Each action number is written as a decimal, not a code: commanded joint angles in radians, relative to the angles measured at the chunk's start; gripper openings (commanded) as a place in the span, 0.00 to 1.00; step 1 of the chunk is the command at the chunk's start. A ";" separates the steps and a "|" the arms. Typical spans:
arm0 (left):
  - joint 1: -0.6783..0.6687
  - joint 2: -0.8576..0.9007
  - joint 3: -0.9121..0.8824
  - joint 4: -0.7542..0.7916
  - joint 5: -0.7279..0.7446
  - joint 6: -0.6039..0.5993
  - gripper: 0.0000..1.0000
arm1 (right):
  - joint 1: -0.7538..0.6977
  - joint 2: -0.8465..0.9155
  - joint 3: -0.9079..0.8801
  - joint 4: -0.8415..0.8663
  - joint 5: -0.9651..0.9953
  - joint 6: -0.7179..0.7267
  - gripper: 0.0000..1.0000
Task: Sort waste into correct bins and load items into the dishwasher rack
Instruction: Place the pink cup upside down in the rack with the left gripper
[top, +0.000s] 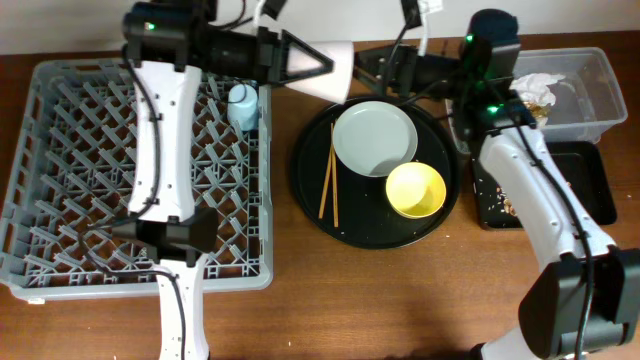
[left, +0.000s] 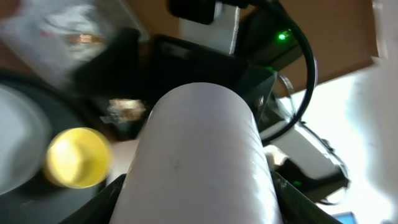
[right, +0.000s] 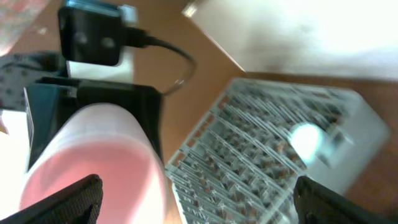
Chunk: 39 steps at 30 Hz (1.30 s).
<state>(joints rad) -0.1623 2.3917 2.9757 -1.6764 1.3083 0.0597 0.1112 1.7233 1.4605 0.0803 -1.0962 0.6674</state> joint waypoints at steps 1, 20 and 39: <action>0.058 -0.025 0.009 0.003 -0.273 0.006 0.49 | -0.086 0.003 0.011 -0.178 0.034 -0.112 0.98; 0.019 -0.024 -0.542 0.105 -1.331 -0.050 0.49 | -0.103 0.003 0.010 -0.915 0.660 -0.384 0.98; -0.013 -0.027 -0.316 0.061 -1.296 -0.048 0.95 | -0.103 0.003 0.010 -0.946 0.660 -0.418 1.00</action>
<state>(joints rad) -0.1802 2.3840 2.4924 -1.5627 -0.0189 0.0071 0.0017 1.7252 1.4696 -0.8600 -0.4488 0.2794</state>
